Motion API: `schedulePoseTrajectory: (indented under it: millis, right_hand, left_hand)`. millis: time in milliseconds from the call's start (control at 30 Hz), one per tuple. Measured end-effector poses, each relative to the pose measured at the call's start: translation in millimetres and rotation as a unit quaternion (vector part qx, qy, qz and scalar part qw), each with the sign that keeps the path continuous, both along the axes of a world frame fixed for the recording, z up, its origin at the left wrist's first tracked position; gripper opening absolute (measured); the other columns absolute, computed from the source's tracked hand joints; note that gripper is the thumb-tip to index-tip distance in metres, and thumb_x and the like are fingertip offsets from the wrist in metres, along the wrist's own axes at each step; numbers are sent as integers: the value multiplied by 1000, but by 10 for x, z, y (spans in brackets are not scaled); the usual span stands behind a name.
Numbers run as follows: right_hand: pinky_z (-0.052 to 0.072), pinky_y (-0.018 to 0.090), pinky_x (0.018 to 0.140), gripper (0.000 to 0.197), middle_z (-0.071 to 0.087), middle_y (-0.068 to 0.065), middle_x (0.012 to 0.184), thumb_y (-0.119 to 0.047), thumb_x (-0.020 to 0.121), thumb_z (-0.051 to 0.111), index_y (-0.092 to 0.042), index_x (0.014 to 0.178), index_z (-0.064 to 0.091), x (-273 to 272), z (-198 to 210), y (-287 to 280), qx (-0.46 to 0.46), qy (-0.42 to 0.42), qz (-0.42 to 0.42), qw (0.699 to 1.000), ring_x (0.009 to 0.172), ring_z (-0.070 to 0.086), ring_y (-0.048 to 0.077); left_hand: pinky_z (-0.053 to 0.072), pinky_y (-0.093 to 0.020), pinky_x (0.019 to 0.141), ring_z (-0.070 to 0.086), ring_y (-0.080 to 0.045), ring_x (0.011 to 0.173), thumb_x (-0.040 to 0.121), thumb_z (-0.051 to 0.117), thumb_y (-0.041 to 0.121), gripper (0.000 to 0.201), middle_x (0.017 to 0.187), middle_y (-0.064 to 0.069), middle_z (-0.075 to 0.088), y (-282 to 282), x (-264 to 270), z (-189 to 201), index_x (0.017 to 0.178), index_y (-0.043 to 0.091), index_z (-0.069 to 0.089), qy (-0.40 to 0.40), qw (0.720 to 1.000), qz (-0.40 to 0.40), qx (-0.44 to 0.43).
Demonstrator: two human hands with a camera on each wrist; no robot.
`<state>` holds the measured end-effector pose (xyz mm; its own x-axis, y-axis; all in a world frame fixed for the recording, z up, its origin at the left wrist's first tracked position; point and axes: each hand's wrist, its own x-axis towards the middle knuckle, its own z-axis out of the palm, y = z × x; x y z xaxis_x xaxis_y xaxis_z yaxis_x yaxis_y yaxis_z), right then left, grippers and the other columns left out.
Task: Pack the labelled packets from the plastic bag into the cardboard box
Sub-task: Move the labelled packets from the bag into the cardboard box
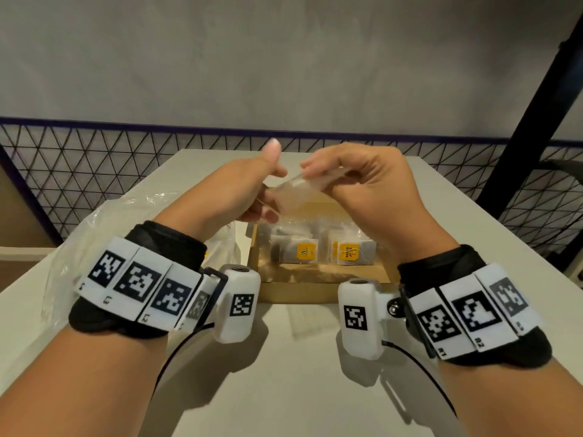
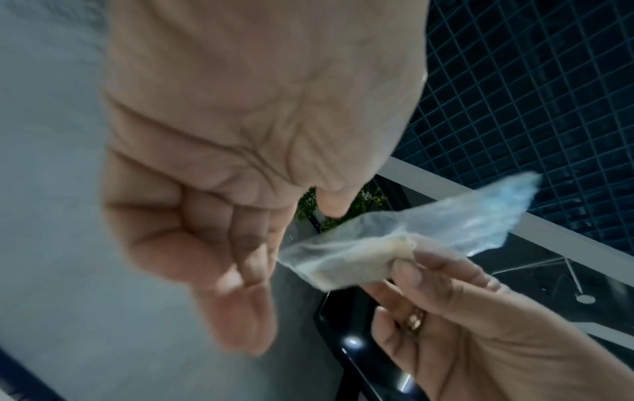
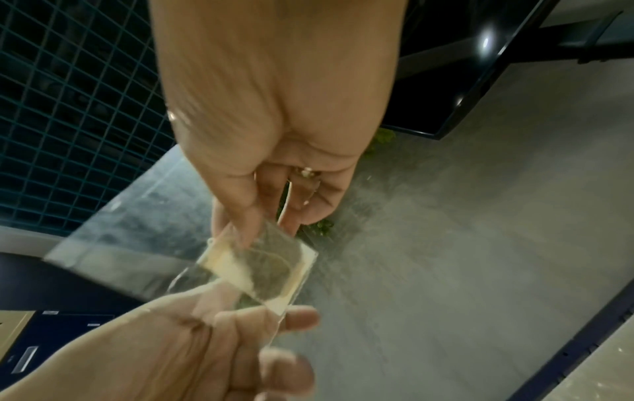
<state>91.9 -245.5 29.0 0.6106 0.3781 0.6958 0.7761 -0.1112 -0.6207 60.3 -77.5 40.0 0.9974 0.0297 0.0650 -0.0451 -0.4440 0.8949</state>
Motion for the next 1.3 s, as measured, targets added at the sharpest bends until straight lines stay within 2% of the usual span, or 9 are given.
schedulePoseTrajectory:
  millis: [67,133,267,467,633,800,1033,1167,1300]
  right_hand:
    - [49,20,90,25,65,-14,94,3,82,63,-20,85,71,-23,0,10,-38,-1,14,999,96,62,1]
    - [44,10,94,33,62,-9,108,10,83,54,-17,86,73,-32,14,-4,-95,-2,-10,995,109,56,3]
    - [41,3,84,52,53,-11,112,19,79,41,-24,95,67,-6,50,-39,-96,38,-56,993,104,51,2]
    - [49,11,69,26,66,-2,95,-13,94,50,-20,116,60,43,22,-44,-54,85,-77,992,83,59,5]
    - [47,9,64,13,62,-14,77,-16,89,59,-29,86,61,35,25,-26,-79,63,-97,990,70,56,-2]
    - [50,22,65,16,60,-9,69,-17,89,58,-25,75,62,9,39,-33,-90,83,-88,989,66,55,6]
    - [40,4,57,17,55,-17,70,-14,89,58,-25,76,60,34,41,-66,-141,47,-125,981,66,50,-2]
    - [39,12,60,19,52,-16,71,-13,91,55,-24,76,55,45,54,-104,-154,31,-148,976,68,48,-2]
    - [36,13,58,19,50,-14,70,-13,93,51,-23,77,51,62,47,-108,-154,34,-162,974,66,45,-1]
  left_hand:
    - [48,-29,72,62,-11,68,95,47,34,29,73,2,67,-22,-5,10,118,21,57,-46,999,3,-17]
    - [48,-24,68,63,-10,71,90,58,18,31,78,1,67,-5,-4,27,121,21,54,-90,995,22,-26]
    - [48,-14,57,64,0,61,88,61,10,36,76,2,66,44,-20,47,120,22,52,-143,987,38,-59]
    - [48,-12,55,64,-5,64,89,59,11,11,80,2,70,11,-36,48,92,20,64,-145,988,7,-54]
    - [48,-19,62,65,-14,72,94,51,19,16,87,-7,70,-41,-46,54,83,16,63,-117,993,-17,-21]
    - [45,-24,70,61,-10,76,90,55,22,19,85,-9,69,-53,-74,63,79,13,68,-101,994,-18,25]
    - [44,-22,66,60,-8,76,91,54,27,17,89,3,69,11,-46,33,94,20,69,-19,992,-6,123]
    - [42,-29,75,60,-15,85,94,47,37,30,97,0,67,289,50,-50,98,15,66,52,960,86,259]
    - [37,-36,98,53,-26,112,97,43,32,37,121,-12,60,537,136,-140,117,6,61,152,890,157,401]
